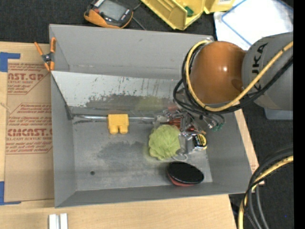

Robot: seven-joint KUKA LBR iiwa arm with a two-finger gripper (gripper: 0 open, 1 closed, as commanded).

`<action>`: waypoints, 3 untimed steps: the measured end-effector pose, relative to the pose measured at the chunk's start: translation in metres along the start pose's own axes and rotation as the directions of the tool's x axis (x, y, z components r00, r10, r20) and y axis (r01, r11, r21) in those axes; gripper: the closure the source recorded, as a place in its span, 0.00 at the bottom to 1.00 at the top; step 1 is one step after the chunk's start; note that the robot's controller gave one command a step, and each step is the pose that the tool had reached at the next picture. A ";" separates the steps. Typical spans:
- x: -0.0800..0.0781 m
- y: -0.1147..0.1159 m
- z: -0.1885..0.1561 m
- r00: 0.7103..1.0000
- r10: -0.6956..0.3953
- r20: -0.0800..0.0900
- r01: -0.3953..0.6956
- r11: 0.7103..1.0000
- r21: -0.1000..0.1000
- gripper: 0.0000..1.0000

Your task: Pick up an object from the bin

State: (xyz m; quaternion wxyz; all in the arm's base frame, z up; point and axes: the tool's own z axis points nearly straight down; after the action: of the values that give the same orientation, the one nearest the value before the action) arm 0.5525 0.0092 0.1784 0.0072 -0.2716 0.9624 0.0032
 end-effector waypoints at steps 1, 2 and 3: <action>0.009 -0.032 0.057 0.987 0.159 -0.005 -0.159 0.987 -0.004 0.00; 0.000 -0.016 0.052 0.999 -0.033 0.006 0.033 0.999 0.002 0.00; 0.011 -0.032 0.097 0.999 0.046 -0.003 -0.046 0.999 -0.005 0.00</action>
Offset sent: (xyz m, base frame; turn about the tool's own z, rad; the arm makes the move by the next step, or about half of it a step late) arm 0.0087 -0.0119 -0.0503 -0.0379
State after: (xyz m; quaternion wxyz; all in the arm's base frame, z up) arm 0.5606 -0.0232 0.0812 0.0052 -0.2495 0.9683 0.0054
